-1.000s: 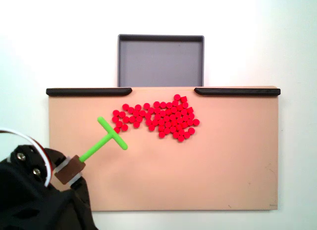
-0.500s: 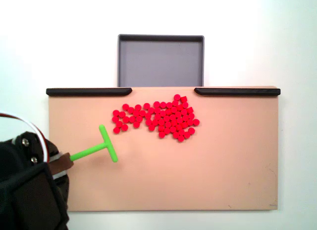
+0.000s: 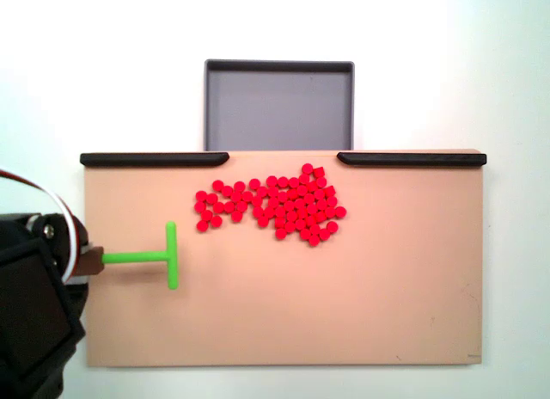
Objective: Gather the left side granules
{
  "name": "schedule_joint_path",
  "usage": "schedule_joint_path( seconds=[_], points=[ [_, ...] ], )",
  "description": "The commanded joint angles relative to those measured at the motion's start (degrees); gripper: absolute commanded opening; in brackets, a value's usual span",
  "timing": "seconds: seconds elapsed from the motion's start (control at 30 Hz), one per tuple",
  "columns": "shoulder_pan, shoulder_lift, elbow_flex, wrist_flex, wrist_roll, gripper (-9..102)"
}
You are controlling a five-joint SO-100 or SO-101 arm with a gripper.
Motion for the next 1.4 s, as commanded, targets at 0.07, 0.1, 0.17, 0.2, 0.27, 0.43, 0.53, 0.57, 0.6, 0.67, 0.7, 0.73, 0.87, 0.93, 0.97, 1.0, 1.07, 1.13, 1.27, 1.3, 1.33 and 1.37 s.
schedule_joint_path(
  seconds=[0.07, 0.1, 0.17, 0.2, 0.27, 0.43, 0.53, 0.57, 0.6, 0.67, 0.7, 0.73, 0.87, 0.93, 0.97, 1.0, 1.07, 1.13, 1.27, 1.3, 1.33, 1.37],
  points=[
    [-1.49, -2.46, -5.1, 0.0, 4.66, 0],
    [-1.67, -2.9, -5.54, 0.0, 5.36, 0],
    [-1.93, -3.69, -6.77, 0.0, 6.06, 0],
    [-2.11, -4.04, -7.38, 0.0, 5.89, 0],
    [-2.37, -4.66, -8.26, 0.0, 5.27, 0],
    [-2.29, -5.36, -8.7, 0.0, 2.11, 0],
    [-1.93, -5.89, -8.7, 0.0, -0.44, 0],
    [-1.76, -6.06, -8.7, 0.0, -1.14, 0],
    [-1.67, -6.33, -8.7, 0.0, -1.93, 0],
    [-1.32, -6.68, -8.7, 0.0, -2.99, 0],
    [-1.14, -6.86, -8.7, 0.0, -3.34, 0],
    [-0.97, -7.12, -8.7, 0.0, -3.69, 0],
    [-0.26, -7.47, -8.7, 0.0, -4.66, 0],
    [0.09, -7.56, -8.7, -0.09, -5.01, 0],
    [0.26, -7.65, -8.7, -0.09, -5.1, 0],
    [0.44, -7.65, -8.7, -0.09, -5.19, 0],
    [0.7, -7.73, -8.7, -0.26, -5.27, 0],
    [0.88, -8.44, -10.55, -0.09, -5.36, 0],
    [1.41, -9.67, -12.57, -0.26, -5.8, 0],
    [1.49, -9.67, -12.66, -0.26, -6.06, 0],
    [1.58, -9.76, -12.66, -0.18, -6.42, 0],
    [1.67, -9.76, -12.66, -0.09, -6.68, 0]
  ],
)
